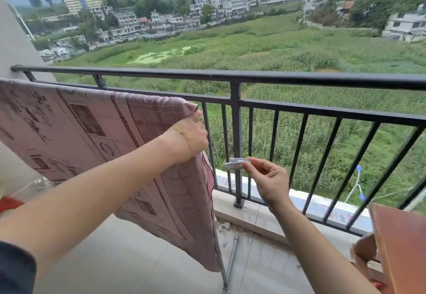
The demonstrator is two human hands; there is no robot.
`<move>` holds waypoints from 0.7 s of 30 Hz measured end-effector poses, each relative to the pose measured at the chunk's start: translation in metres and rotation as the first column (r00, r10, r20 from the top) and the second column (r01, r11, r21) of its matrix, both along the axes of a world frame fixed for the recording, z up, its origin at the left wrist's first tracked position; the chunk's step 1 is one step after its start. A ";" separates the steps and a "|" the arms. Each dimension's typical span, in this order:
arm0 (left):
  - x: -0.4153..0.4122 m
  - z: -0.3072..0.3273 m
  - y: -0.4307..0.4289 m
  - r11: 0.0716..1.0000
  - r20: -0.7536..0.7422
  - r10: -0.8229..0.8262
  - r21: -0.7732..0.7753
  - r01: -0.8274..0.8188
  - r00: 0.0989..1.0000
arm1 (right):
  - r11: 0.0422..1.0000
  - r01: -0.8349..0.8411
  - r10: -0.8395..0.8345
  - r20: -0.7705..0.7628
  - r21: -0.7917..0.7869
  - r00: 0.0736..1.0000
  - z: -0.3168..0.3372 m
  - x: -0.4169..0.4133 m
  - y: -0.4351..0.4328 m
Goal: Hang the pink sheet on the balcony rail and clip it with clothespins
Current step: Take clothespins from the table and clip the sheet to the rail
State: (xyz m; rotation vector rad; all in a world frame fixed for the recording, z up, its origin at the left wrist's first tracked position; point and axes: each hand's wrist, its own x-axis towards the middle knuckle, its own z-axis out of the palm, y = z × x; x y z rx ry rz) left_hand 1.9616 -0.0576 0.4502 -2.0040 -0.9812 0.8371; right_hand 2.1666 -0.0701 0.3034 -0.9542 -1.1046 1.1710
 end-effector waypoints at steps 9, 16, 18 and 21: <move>0.039 0.025 0.018 0.939 0.119 0.327 -0.149 -0.309 0.937 | 0.996 -0.076 0.069 -0.132 -0.047 0.989 -0.008 -0.021 -0.012; 0.047 0.014 0.022 0.879 0.054 0.426 -0.262 -0.399 0.903 | 0.996 -0.054 0.041 -0.176 -0.066 0.984 -0.014 -0.033 -0.014; 0.042 0.012 0.026 0.893 0.132 0.400 -0.277 -0.354 0.907 | 0.997 -0.045 0.032 -0.189 -0.066 0.981 -0.016 -0.033 -0.013; 0.036 0.010 0.031 0.896 0.217 0.388 -0.315 -0.312 0.896 | 0.998 -0.028 0.017 -0.201 -0.051 0.980 -0.018 -0.037 -0.012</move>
